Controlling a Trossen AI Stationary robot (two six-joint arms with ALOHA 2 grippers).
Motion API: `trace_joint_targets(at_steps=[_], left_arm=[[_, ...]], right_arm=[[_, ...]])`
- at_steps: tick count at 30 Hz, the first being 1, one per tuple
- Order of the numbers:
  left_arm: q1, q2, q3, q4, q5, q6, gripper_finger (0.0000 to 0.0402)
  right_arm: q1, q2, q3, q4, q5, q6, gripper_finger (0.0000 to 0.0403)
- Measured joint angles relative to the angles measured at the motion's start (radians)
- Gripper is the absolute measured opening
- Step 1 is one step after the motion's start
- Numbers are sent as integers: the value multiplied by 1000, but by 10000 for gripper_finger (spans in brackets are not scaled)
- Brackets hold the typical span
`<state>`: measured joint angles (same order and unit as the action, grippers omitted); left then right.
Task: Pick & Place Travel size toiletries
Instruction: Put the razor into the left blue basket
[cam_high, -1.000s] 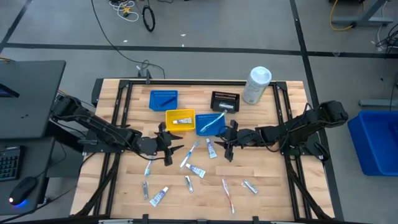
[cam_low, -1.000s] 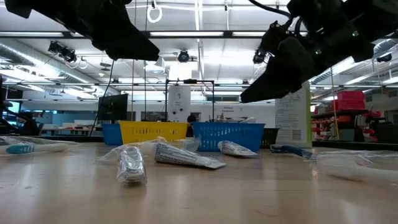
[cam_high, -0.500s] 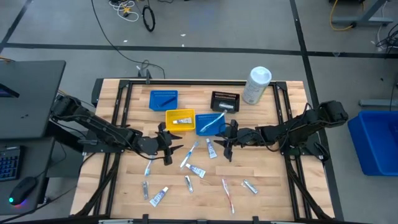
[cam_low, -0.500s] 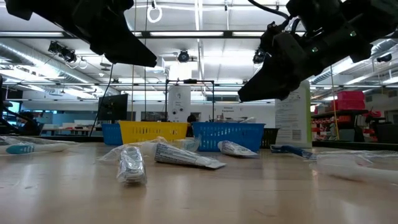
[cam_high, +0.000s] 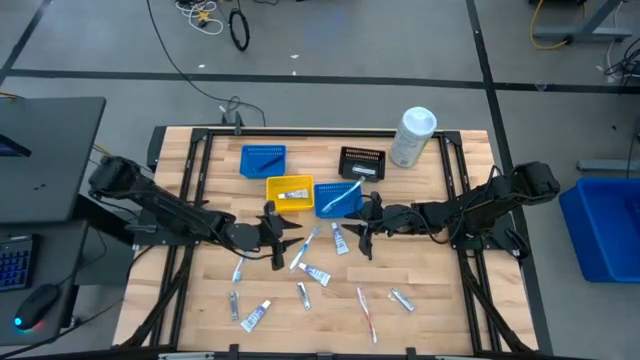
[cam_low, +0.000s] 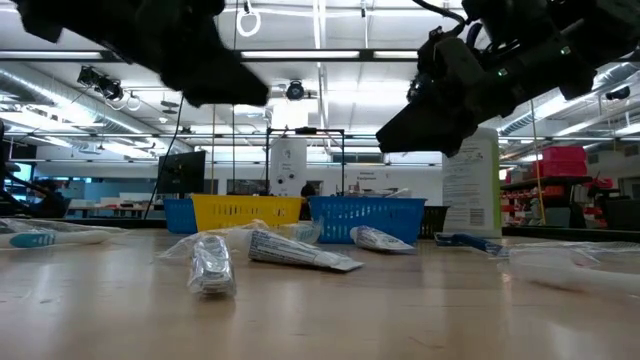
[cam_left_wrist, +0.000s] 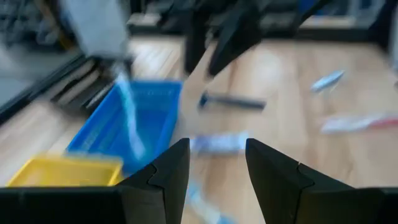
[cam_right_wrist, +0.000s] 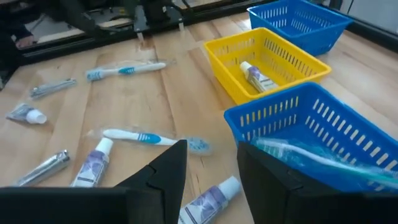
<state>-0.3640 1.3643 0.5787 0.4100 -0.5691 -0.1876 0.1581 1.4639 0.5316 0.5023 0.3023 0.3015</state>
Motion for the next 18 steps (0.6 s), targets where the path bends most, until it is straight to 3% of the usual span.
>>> trace_joint_targets(at_steps=[3,8,12,15,18], left_arm=[[10,87,1,133,40,60,164],[18,182,63,131,101,96,165],[18,219,100,125,128,90,165],[17,227,121,118,149,86,165],[18,232,131,121,164,71,165]], right_arm=[[7,0,0,-4,-15,36,157],[55,-5,7,-45,-26,81,160],[97,-25,69,-265,-26,192,158],[124,-22,109,-499,-26,342,161],[128,-10,107,-607,-26,512,165]])
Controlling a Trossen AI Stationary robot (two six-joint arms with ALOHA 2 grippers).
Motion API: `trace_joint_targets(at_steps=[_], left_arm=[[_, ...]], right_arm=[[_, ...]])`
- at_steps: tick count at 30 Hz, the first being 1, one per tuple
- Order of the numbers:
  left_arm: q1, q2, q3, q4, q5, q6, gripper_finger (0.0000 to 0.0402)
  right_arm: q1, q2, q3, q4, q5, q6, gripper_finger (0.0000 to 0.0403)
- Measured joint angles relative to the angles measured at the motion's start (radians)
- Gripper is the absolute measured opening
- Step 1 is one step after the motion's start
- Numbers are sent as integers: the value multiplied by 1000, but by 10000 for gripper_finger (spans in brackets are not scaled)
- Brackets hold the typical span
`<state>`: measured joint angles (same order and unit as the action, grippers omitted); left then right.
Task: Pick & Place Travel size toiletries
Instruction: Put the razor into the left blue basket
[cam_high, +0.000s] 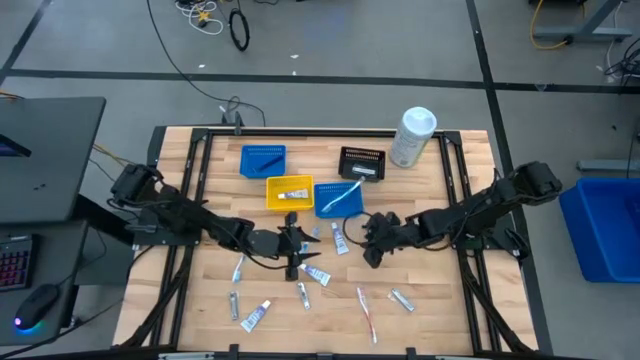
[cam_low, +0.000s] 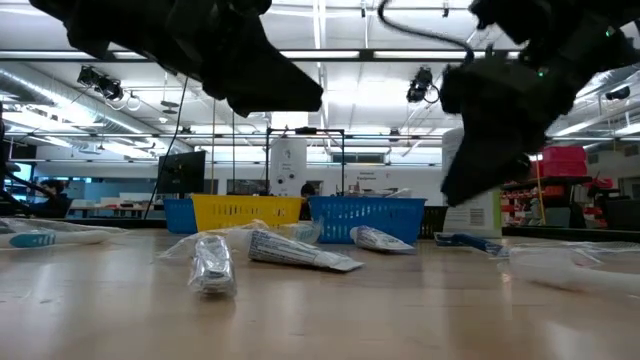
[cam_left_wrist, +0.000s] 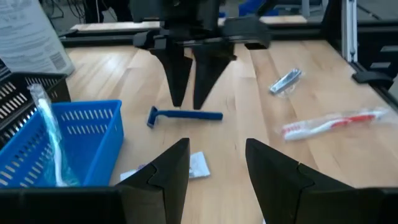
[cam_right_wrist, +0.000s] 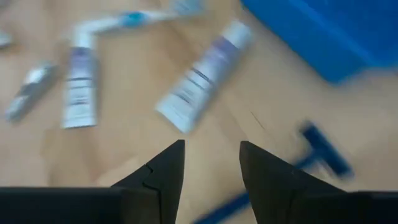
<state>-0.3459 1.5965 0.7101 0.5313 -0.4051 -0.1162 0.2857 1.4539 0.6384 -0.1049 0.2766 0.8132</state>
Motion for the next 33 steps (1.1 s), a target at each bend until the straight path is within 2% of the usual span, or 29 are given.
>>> trace_joint_targets(at_steps=[3,7,13,22,28,33], left_arm=[[0,1,4,3,3,-5,165],[0,1,5,5,3,-41,165],[-1,1,5,5,0,-76,165],[-1,1,4,1,3,-77,165],[-1,1,4,0,3,-75,165],[-1,1,4,-2,3,-75,165]], right_arm=[[-1,2,-15,-63,28,109,167],[2,11,-17,-98,103,115,166],[-3,26,-17,-101,89,194,172],[-4,100,-17,-82,90,226,168],[-4,130,-16,-61,113,226,153],[-4,131,-16,-71,120,226,115]])
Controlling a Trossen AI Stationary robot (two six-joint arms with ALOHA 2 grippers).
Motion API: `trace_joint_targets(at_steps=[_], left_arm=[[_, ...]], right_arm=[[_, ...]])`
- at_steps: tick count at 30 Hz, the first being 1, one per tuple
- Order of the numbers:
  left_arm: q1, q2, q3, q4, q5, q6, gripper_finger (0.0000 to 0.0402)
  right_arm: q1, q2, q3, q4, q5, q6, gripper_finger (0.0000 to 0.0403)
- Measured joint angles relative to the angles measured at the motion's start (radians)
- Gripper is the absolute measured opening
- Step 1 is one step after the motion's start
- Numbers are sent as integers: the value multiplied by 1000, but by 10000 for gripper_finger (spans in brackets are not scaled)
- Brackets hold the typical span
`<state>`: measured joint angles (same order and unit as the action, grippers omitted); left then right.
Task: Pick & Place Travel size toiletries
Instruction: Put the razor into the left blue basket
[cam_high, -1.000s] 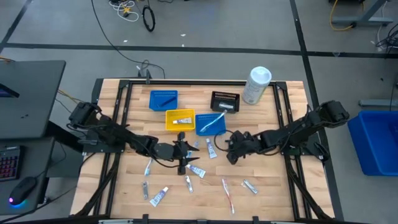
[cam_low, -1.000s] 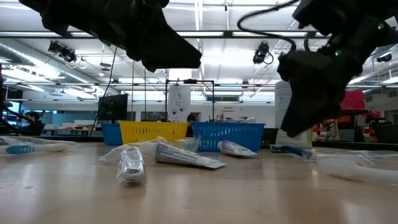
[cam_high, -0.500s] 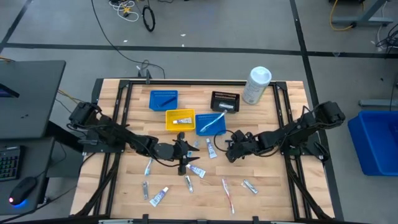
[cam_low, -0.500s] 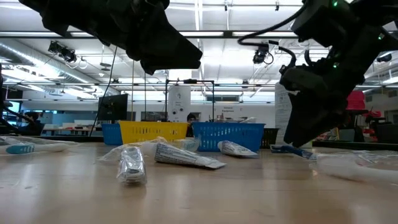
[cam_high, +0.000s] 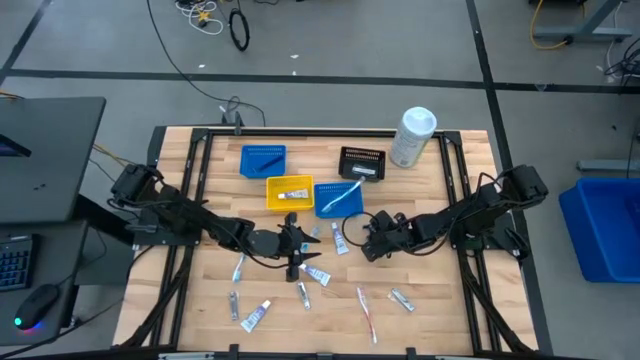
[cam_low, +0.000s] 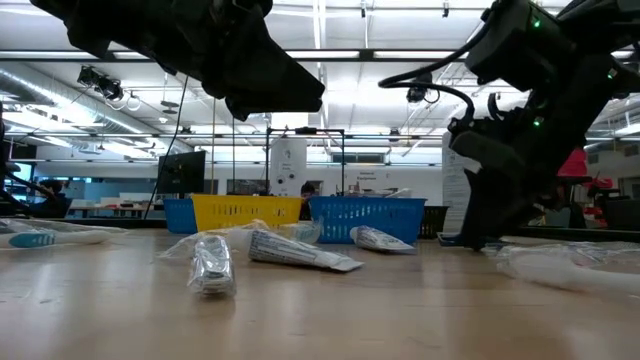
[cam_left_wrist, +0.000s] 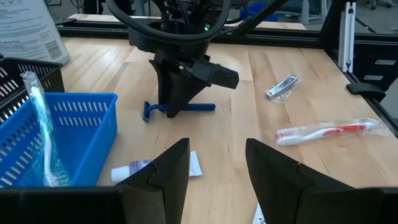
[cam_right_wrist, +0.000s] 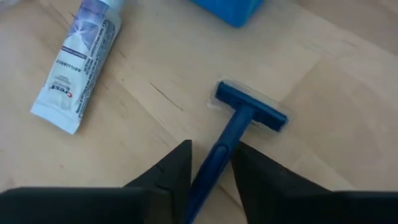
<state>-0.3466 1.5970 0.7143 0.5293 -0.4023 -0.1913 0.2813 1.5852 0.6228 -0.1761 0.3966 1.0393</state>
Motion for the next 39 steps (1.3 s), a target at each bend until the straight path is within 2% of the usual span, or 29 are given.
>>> trace_joint_targets(at_steps=[8,14,18,22,25,28,30,34,39], left_arm=[[0,0,0,0,0,0,165],[0,0,0,0,0,0,165],[0,0,0,0,0,0,165],[0,0,0,2,0,-2,165],[1,0,0,5,-4,-32,165],[2,0,0,11,-28,-55,165],[2,0,0,13,-57,-69,165],[2,0,0,49,-110,-124,165],[5,0,0,136,-116,-91,165]], right_arm=[[0,2,-1,18,-1,0,51],[19,-33,25,18,-34,-25,45],[31,-88,55,21,-4,-92,44],[37,-139,96,26,44,-219,43],[35,-171,122,69,129,-350,43],[26,-197,128,235,235,-533,43],[16,-202,128,379,261,-675,44],[-5,-199,129,634,213,-918,48],[-24,-196,129,698,57,-994,50]])
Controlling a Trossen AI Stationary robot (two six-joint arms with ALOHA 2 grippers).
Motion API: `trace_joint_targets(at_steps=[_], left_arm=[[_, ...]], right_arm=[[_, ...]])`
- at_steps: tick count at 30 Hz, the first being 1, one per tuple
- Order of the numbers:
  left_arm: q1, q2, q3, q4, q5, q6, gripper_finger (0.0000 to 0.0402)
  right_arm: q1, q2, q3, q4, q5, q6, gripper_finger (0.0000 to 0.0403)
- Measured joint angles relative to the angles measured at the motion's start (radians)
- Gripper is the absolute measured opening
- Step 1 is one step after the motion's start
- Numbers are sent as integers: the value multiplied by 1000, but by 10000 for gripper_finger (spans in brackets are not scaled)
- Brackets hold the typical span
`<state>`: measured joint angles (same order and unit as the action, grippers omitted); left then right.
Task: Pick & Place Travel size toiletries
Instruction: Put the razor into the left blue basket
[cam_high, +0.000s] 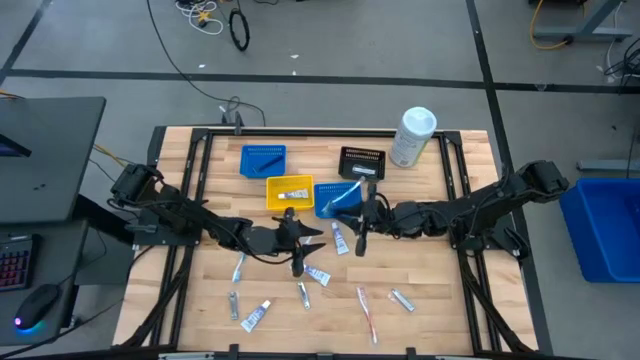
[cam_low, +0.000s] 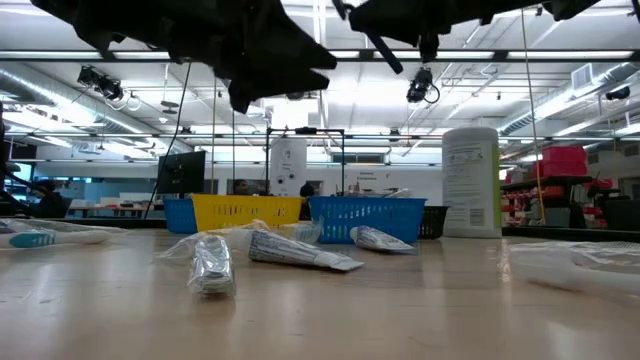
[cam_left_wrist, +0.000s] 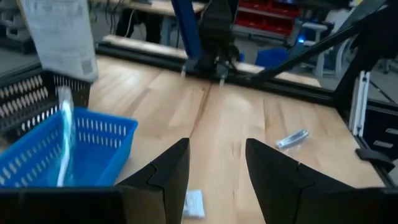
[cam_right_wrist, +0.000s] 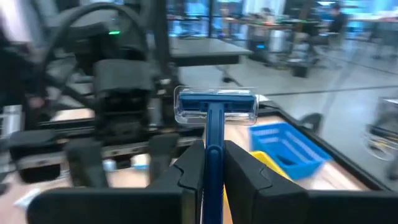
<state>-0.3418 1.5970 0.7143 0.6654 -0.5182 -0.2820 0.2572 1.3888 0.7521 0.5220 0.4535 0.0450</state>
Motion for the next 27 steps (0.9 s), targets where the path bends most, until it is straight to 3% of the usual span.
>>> trace_joint_targets(at_steps=[15,22,27], left_arm=[[102,0,14,167,117,107,165],[133,-1,75,164,260,122,165],[138,-1,96,155,278,122,165]], right_arm=[[-3,0,-1,49,-174,-9,52],[-3,6,-1,107,-250,-9,52],[-3,38,-1,175,-256,-19,52]])
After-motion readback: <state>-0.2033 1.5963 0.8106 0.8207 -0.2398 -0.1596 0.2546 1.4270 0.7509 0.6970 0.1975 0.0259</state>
